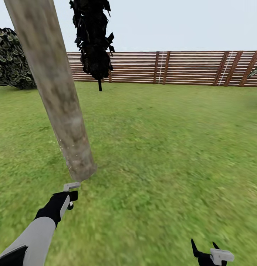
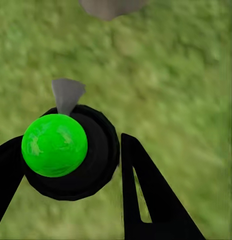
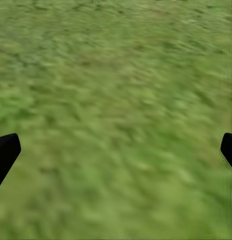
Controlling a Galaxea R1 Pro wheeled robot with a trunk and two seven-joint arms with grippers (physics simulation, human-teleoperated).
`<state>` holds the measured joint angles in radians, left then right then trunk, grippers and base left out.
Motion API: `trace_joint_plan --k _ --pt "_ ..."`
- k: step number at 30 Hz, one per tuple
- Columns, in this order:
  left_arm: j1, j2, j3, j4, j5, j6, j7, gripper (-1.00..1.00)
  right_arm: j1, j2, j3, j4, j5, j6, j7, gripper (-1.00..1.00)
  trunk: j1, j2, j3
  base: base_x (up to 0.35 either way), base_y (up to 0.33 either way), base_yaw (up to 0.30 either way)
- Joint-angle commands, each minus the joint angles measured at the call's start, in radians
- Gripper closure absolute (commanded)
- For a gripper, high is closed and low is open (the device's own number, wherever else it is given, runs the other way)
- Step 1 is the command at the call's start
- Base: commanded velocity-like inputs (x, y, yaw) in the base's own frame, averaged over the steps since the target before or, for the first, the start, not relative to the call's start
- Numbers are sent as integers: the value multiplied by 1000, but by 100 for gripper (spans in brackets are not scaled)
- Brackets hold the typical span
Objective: In the garden, pick up the pesticide atomizer on the floor and spray pesticide onto both trees until each tree trunk is fully covered.
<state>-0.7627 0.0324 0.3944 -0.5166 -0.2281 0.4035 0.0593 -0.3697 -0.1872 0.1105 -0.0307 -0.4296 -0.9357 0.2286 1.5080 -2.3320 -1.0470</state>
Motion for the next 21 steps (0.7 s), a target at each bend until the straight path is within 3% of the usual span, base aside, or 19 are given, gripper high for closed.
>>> trace_joint_plan --k 1,21 --pt "0 0 0 0 -1 0 1 100 0 0 0 0 -1 0 0 -100 0 0 0 152 -264 162" --pt "-1 -2 0 3 -1 -2 1 100 0 0 0 0 0 0 0 -100 0 0 0 152 -264 270"
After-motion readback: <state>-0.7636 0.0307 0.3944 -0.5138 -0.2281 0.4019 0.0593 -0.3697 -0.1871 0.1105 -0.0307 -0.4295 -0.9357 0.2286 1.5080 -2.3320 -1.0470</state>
